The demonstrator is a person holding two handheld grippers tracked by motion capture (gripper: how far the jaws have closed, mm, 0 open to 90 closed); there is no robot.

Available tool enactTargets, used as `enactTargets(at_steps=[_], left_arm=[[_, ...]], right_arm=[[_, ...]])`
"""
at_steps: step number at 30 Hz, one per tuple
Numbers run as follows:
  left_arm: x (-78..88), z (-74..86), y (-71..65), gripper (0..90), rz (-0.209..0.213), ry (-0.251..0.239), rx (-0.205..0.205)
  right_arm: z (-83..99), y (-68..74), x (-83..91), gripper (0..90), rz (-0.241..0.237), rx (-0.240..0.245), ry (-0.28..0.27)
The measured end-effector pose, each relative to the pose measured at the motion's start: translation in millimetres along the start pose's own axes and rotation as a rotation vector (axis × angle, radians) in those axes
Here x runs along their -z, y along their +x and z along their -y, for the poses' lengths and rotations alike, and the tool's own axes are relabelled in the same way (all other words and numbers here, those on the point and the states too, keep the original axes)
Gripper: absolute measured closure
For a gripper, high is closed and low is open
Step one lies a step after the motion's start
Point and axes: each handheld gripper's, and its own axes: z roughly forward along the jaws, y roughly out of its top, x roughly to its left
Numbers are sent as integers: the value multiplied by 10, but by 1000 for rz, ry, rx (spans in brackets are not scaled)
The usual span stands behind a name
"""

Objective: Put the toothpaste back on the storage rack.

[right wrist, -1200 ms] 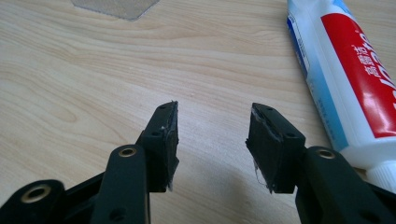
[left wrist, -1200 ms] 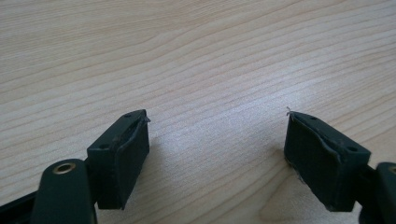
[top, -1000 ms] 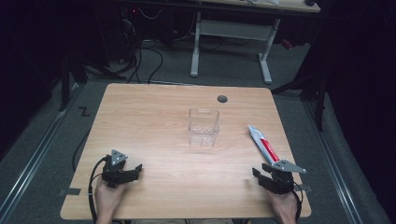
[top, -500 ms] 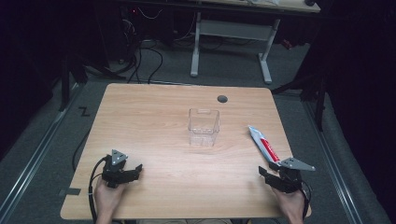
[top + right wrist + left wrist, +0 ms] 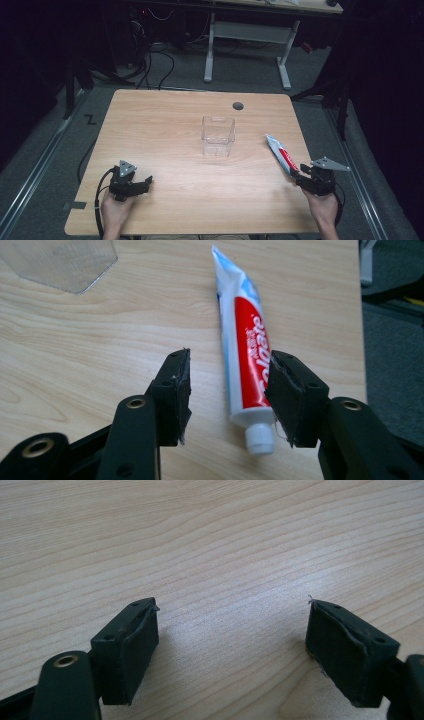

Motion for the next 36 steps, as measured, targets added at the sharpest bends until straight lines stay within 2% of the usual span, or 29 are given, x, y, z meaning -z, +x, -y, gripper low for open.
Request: enactTargets(at_steps=[9,12,15,20,25,29,31,36], left_arm=[[9,5,-3,248,0,-5,-2],[9,5,-2,249,0,-5,-3],[9,5,-2,249,0,-4,-2],[9,4,-1,249,1,-4,-3],[9,5,0,248,2,-5,-2],[9,4,0,247,2,-5,-2],[8,4,-1,246,2,-4,-3],[8,4,-1,247,2,-4,-3]], right_arm=[[-165,-71,-105,540,21,37,36],[-240,-95,-185,542,22,27,64],[-289,-98,-215,536,27,46,75],[-349,-121,-293,512,38,28,89],[-427,-115,-371,505,51,54,129],[-453,-110,-401,518,57,59,108],[-455,-110,-478,519,56,59,111],[-519,-114,-546,503,50,62,137]])
